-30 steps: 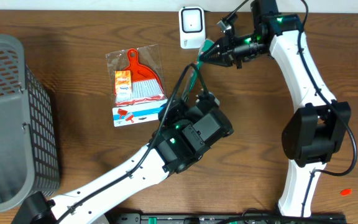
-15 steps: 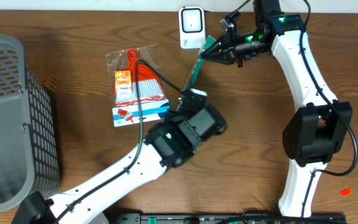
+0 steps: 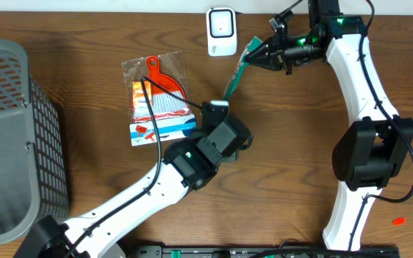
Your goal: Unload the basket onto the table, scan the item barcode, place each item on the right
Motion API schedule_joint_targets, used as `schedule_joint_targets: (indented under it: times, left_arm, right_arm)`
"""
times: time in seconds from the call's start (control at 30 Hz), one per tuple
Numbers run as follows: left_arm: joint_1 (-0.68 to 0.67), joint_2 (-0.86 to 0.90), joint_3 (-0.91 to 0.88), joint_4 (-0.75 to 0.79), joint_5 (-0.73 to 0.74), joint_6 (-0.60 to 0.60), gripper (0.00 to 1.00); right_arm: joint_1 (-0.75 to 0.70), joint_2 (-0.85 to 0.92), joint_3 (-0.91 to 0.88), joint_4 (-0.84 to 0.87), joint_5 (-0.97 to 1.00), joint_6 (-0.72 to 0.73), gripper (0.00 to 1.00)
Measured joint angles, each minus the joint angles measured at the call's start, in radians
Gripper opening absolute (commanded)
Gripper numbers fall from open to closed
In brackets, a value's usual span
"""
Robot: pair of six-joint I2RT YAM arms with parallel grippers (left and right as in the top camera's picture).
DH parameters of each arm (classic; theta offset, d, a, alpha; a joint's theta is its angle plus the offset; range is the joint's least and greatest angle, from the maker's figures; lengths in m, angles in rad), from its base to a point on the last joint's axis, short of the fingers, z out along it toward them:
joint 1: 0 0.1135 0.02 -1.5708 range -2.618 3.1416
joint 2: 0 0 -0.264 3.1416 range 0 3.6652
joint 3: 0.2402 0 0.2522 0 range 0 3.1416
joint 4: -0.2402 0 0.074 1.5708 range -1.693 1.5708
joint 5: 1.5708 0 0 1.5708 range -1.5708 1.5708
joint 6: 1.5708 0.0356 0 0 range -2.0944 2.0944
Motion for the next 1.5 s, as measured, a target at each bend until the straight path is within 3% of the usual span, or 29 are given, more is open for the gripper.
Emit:
schedule_joint_targets:
  times: [0.2,0.47,0.83,0.97,1.03,1.13,1.2,1.5]
  left_arm:
    - [0.007,0.0,-0.121,0.094,0.015,0.0,0.65]
    - [0.011,0.0,-0.129,0.2,-0.025,0.014,0.65]
    - [0.012,0.02,-0.129,0.256,-0.127,0.146,0.64]
    - [0.012,0.072,-0.129,0.299,-0.13,0.167,0.55]
    - [0.012,0.101,-0.129,0.33,-0.122,0.17,0.45]
    - [0.012,0.132,-0.129,0.364,-0.109,0.175,0.15]
    - [0.012,0.142,-0.129,0.367,-0.102,0.181,0.08]
    - [0.012,0.146,-0.129,0.355,-0.167,0.26,0.07]
  right_arm:
    - [0.0,0.0,0.0,0.0,0.0,0.0,0.01]
    - [0.0,0.0,0.0,-0.006,0.0,0.0,0.01]
    - [0.0,0.0,0.0,-0.034,-0.002,0.0,0.01]
    - [0.0,0.0,0.0,-0.04,-0.016,0.0,0.01]
    - [0.0,0.0,0.0,-0.041,-0.021,0.0,0.01]
    - [0.0,0.0,0.0,-0.045,-0.029,0.0,0.01]
    - [0.0,0.0,0.0,-0.047,-0.032,0.0,0.01]
    - [0.0,0.0,0.0,-0.05,-0.035,0.0,0.04]
